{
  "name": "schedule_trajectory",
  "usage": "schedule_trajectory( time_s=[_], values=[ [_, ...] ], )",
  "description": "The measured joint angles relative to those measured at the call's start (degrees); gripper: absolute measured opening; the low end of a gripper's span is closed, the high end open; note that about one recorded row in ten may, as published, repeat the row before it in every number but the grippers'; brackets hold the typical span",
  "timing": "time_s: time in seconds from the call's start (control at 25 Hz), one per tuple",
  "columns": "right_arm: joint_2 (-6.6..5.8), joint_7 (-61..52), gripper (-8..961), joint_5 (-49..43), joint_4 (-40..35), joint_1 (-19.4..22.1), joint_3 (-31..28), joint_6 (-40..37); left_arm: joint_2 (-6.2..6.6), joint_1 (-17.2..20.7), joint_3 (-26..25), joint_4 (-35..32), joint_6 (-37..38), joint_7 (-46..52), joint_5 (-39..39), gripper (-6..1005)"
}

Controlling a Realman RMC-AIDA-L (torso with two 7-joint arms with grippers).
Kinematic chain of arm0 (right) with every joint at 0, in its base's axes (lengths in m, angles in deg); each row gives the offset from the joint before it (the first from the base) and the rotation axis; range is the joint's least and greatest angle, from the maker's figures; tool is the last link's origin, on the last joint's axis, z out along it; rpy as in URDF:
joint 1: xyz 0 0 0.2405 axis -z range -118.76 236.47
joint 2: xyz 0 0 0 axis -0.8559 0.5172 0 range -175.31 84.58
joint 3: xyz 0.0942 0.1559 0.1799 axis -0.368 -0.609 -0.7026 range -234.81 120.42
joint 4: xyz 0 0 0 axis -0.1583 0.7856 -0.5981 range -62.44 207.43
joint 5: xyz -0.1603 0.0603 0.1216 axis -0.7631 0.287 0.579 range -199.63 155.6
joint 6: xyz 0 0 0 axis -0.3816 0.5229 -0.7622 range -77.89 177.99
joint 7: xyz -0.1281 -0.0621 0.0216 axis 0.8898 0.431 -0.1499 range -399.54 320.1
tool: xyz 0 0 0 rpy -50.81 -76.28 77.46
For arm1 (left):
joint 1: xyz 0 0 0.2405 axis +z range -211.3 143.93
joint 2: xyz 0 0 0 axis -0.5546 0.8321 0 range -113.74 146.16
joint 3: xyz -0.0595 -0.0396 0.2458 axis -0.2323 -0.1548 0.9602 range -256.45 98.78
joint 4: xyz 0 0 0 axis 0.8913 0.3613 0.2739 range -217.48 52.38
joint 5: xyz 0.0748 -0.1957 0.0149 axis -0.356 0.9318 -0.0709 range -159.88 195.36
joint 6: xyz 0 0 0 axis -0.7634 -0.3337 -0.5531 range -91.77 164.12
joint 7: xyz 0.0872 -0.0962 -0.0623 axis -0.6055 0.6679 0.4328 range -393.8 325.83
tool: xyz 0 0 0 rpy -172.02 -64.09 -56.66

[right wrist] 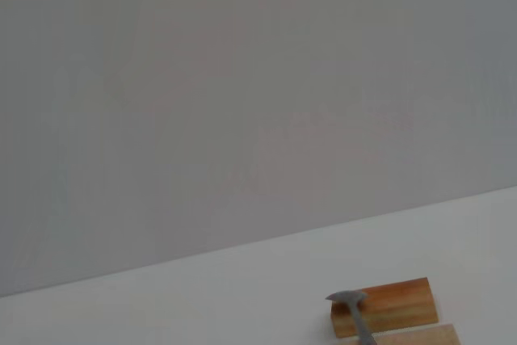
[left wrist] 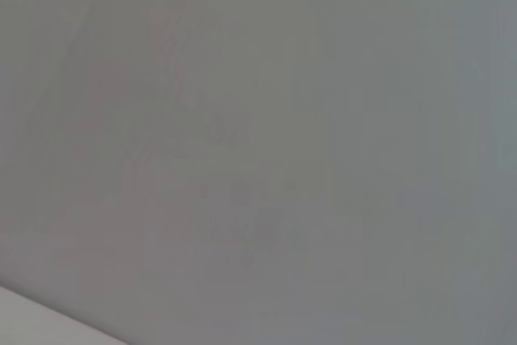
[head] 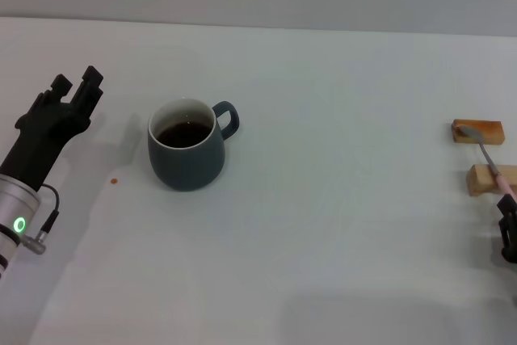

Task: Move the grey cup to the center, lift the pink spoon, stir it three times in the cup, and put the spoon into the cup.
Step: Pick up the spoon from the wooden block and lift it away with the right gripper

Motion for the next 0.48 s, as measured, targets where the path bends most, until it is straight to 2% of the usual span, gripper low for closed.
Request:
schedule_trajectory(
  time_s=[0.48],
  values=[
    [0.09,0.00,138,0.01,0.01,0.18,-0.04,-2.17,0.00,0.46,0.00,0.00,-0.15,0.00,0.09,617]
  ],
)
